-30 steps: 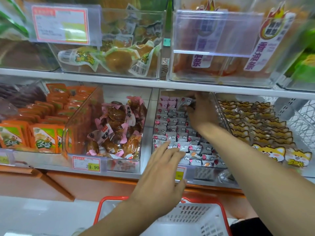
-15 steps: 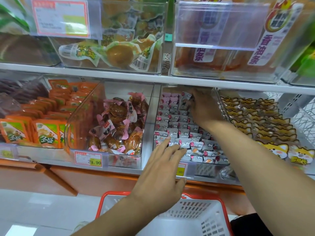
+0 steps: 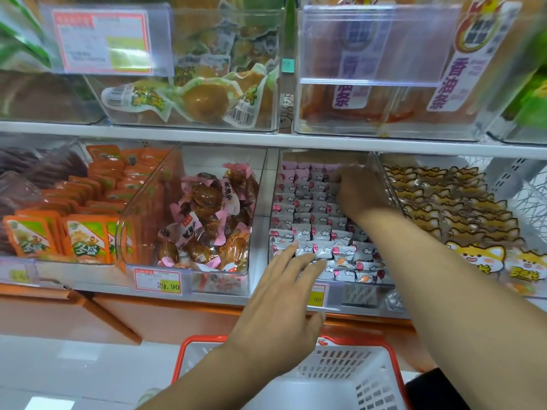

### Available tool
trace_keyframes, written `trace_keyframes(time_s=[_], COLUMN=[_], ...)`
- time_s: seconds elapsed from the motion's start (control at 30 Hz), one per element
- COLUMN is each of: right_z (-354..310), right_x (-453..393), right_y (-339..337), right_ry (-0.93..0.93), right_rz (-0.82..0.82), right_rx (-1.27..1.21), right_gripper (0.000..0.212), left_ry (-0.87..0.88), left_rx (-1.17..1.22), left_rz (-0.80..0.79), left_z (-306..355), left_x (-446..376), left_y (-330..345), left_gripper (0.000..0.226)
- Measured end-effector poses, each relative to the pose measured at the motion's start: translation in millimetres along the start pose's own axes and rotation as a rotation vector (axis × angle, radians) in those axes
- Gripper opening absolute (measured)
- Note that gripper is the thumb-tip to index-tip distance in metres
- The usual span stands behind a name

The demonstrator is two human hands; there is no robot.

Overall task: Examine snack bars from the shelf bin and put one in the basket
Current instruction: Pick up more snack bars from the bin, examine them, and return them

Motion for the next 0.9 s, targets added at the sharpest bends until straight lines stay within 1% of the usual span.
trace_keyframes(time_s=[0.07,0.17,0.2,0.3,0.33,0.43,0.5,0.57,0.6,0.67,0.77,0.9], right_z=[0,2,4,16,22,41,43,39,36,24,8,2], right_x=[1,5,4,1,3,23,40,62,74,99,134,157], right_y=[-3,-17,-24,-44,-49,-53,-54,-53,-50,-42,-32,-18], right_ry=[0.008,0.079,0.107,0.2,0.237,0.374,0.387,0.395,0.416,0.451,0.46,0.558], right_rz=[0.039,0.126,0.175,0.321,0.373,0.47,0.477,0.44,0.39,0.219,-0.036,-0.248], right_rx=[-0.111,-0.404,-0.449,-0.495,-0.558,-0.817,-0.97,-1.194,-1.314,-1.494,-1.617,-1.706], right_gripper=[0.02,0.02,0.02,0.029,0.029,0.017,0.015,0.012,0.01,0.013,0.009,0.008], left_ry=[0.0,-0.006,-0.01,-0.011,-0.014,-0.091,-0.21,-0.345,-0.406,-0.501,-0.569,-0.617], left_rx=[0.013,0.029,0.042,0.093,0.117,0.275,0.451,0.673,0.767,0.912,1.105,1.175], left_rz=[0.006,0.034,0.05,0.118,0.152,0.262,0.309,0.348,0.365,0.39,0.421,0.496], left_z=[0,0,0,2,2,-2,-10,-21,-26,-34,-40,-49], left_x=[1,4,5,6,7,11,13,16,17,20,23,28], left_y=[-1,-4,-7,-22,-28,-46,-49,-48,-47,-45,-41,-41], left_gripper=[0.071,0.071,0.07,0.061,0.058,0.046,0.036,0.03,0.029,0.028,0.027,0.022])
Point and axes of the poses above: each hand's wrist, its own x-axis away from the middle knuckle, its own y-axis out of the palm, z = x × y, the point moved 7 cm from there along -x, towards the middle knuckle, and after that the axes turned 7 degrees about y, right-handed, at the moved point
